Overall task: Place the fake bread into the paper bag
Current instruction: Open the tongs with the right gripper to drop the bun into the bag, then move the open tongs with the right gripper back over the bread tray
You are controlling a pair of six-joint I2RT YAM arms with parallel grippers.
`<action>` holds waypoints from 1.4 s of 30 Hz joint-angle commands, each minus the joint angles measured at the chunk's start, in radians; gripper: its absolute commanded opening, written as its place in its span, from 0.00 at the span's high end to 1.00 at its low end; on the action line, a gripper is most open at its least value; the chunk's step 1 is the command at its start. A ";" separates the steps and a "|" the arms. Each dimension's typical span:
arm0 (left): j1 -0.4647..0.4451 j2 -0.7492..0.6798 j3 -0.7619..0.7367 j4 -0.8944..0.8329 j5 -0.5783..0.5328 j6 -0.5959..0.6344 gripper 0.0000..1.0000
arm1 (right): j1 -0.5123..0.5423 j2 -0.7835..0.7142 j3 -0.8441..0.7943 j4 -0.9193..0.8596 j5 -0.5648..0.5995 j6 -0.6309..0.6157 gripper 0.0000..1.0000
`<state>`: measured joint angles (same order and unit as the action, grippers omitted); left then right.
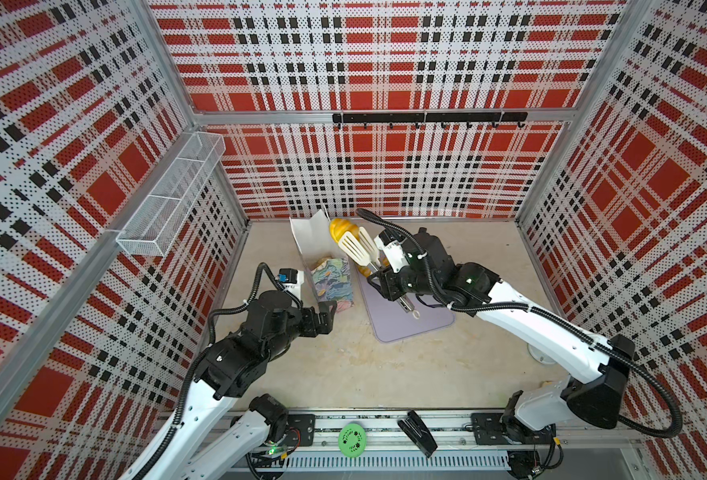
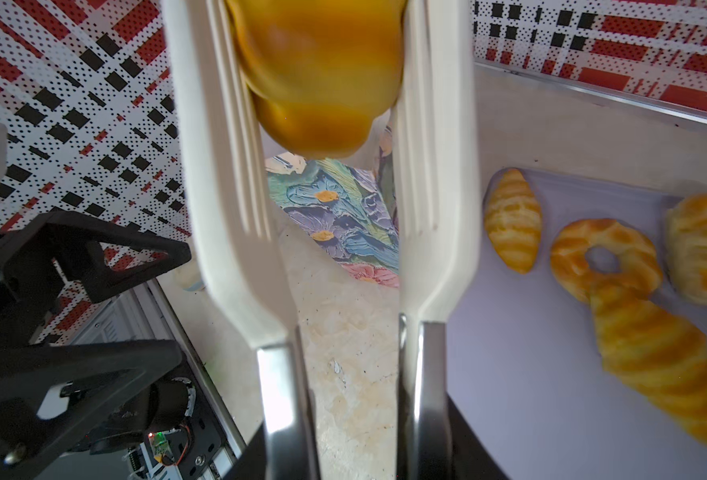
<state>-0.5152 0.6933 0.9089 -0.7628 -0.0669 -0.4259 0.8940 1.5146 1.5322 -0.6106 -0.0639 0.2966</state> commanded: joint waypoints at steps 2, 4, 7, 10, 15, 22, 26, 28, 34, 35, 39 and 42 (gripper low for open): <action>0.094 -0.012 0.019 -0.004 0.112 0.042 0.01 | 0.015 0.057 0.110 0.054 -0.025 -0.032 0.57; 0.137 -0.009 0.014 -0.003 0.149 0.050 0.01 | 0.023 0.085 0.142 0.048 -0.021 -0.033 0.57; 0.196 -0.004 0.005 0.002 0.201 0.059 0.01 | 0.032 0.126 0.185 0.037 -0.012 -0.035 0.56; 0.254 0.001 -0.005 0.006 0.238 0.061 0.01 | 0.035 0.169 0.230 0.021 0.001 -0.031 0.56; 0.325 -0.005 -0.040 0.019 0.312 0.059 0.01 | 0.042 0.232 0.293 -0.007 0.037 -0.025 0.55; 0.340 -0.017 -0.064 0.014 0.335 0.057 0.01 | 0.042 0.306 0.392 -0.089 0.113 -0.043 0.54; 0.340 -0.028 -0.065 0.016 0.336 0.055 0.00 | 0.043 0.344 0.438 -0.126 0.133 -0.045 0.53; 0.340 -0.032 -0.068 0.009 0.331 0.063 0.01 | 0.043 0.359 0.459 -0.146 0.142 -0.048 0.53; 0.340 -0.043 -0.083 -0.013 0.329 0.069 0.01 | 0.044 0.381 0.485 -0.184 0.171 -0.052 0.48; 0.340 -0.046 -0.085 -0.013 0.327 0.068 0.01 | 0.043 0.382 0.486 -0.185 0.171 -0.052 0.47; 0.340 -0.053 -0.088 -0.016 0.331 0.061 0.01 | 0.044 0.384 0.495 -0.195 0.171 -0.054 0.43; 0.340 -0.059 -0.092 -0.018 0.336 0.052 0.01 | 0.044 0.381 0.495 -0.201 0.170 -0.055 0.42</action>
<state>-0.1833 0.6468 0.8249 -0.7757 0.2577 -0.3752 0.9321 1.8969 1.9862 -0.8383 0.0917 0.2543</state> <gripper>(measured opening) 0.993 0.579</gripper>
